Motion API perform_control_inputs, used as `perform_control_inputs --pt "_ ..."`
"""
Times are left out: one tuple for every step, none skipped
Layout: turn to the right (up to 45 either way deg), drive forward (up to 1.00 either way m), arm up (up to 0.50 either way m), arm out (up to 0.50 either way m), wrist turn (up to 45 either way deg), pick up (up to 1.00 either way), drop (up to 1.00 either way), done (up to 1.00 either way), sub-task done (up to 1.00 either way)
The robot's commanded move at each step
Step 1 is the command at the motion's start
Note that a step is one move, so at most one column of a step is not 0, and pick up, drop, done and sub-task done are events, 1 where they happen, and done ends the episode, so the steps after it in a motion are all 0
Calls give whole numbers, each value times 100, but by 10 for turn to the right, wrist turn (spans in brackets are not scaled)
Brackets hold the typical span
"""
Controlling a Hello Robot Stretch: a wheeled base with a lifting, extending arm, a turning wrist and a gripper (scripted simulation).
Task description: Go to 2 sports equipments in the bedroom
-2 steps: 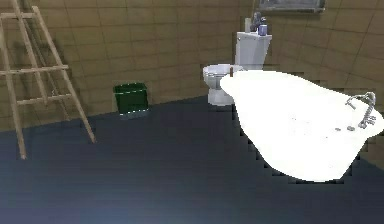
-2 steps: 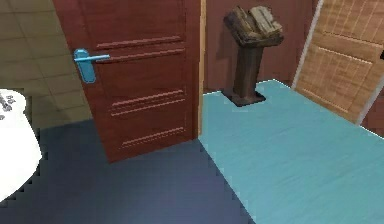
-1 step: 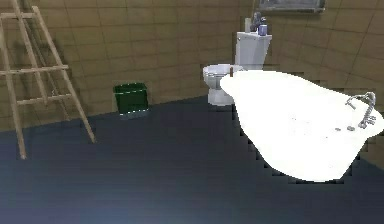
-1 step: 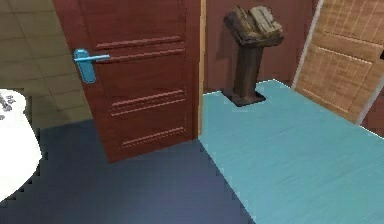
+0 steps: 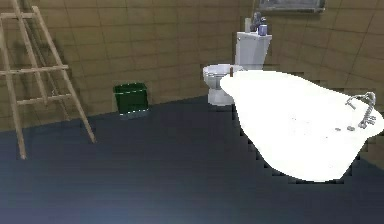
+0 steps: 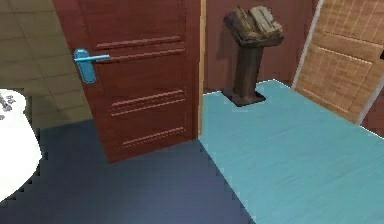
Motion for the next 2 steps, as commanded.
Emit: perform_control_inputs --pt "-450 0 0 0 0 0 0 0 0" --pt "450 0 0 0 0 0 0 0 0"
